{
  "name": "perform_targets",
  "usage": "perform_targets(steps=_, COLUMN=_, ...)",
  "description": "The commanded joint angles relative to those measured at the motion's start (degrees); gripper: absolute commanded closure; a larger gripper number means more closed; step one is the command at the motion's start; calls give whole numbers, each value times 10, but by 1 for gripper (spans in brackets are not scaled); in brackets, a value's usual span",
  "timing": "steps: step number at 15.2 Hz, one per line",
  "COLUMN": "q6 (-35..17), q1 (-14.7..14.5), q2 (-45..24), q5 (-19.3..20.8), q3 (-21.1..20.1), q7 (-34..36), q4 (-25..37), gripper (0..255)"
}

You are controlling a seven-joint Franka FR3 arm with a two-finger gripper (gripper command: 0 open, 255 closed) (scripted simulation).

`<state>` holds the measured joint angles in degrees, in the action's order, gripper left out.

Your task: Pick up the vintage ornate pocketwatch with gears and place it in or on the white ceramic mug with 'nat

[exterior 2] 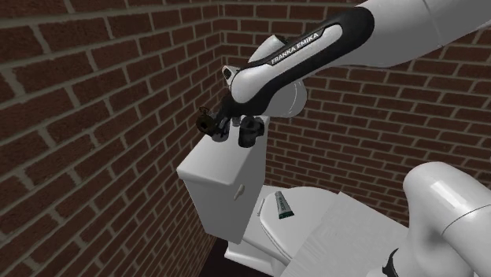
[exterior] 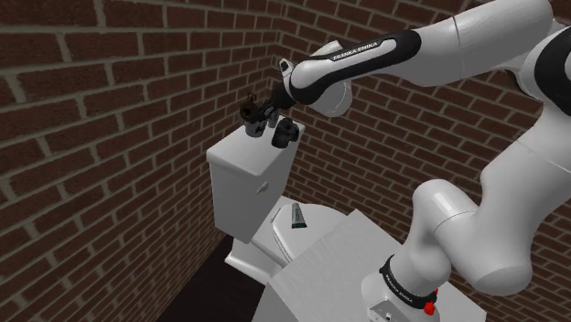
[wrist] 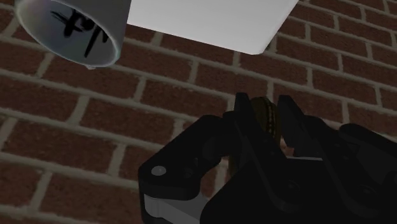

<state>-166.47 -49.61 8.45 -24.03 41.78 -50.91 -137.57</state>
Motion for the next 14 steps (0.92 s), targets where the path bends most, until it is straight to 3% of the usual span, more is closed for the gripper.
perform_targets(steps=1, q6=11, q1=19, q2=12, q5=37, q3=-16, q7=31, q4=1, gripper=255)
perform_targets(steps=3, q6=23, q1=34, q2=21, q5=62, q3=-28, q7=53, q4=6, gripper=255)
perform_targets(steps=6, q6=52, q1=-16, q2=-34, q5=-53, q3=50, q7=-63, q4=63, gripper=255)
perform_targets(steps=8, q6=84, q1=-29, q2=-82, q5=-142, q3=86, q7=-144, q4=108, gripper=255)
perform_targets(steps=10, q6=126, q1=-12, q2=-137, q5=-222, q3=99, q7=-213, q4=155, gripper=255)
perform_targets(steps=14, q6=205, q1=74, q2=-236, q5=-320, q3=78, q7=-291, q4=249, gripper=255)
